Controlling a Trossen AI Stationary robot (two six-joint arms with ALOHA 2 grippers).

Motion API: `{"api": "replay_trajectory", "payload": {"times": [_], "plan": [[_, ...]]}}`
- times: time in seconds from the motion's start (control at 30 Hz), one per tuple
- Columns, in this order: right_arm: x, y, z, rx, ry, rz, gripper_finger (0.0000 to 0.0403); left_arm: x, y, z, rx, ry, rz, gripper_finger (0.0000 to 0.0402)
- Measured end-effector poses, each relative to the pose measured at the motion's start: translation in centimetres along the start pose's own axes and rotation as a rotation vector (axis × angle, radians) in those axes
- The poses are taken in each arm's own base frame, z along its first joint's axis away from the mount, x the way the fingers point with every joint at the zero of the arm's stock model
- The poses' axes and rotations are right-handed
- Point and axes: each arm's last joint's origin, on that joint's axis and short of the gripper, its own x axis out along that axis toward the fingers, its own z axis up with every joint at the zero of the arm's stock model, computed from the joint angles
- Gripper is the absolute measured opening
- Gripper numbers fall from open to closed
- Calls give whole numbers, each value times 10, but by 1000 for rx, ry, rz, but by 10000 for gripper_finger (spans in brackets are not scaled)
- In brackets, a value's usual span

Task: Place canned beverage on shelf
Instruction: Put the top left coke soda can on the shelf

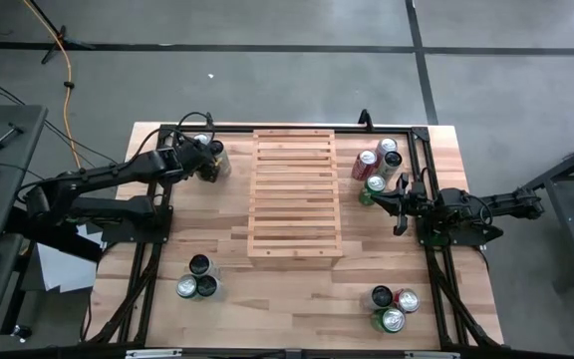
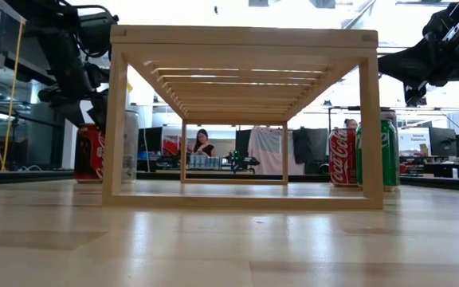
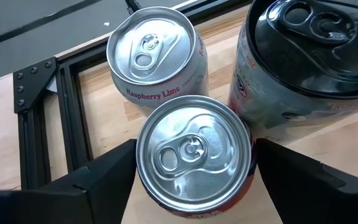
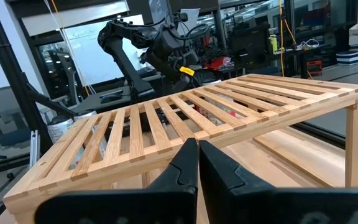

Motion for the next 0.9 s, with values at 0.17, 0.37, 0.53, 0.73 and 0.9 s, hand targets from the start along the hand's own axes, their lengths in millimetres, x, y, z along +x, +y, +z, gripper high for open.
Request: {"api": "replay_trajectory", "payload": {"times": [0.17, 0.37, 0.53, 0.73, 0.9], "plan": [[0, 0, 0, 0, -1, 0, 0, -1, 1, -1, 1, 3, -1, 260], [0, 0, 0, 0, 0, 0, 0, -7, 6, -3, 0, 5, -15, 255], [0, 0, 0, 0, 0, 0, 0, -15, 13, -6, -6, 16, -57, 255], [0, 0, 0, -5, 0, 0, 0, -36, 22, -4, 1, 36, -159, 255], [0, 0, 0, -4, 0, 0, 0, -53, 28, -2, 18, 3, -232, 255]]}}
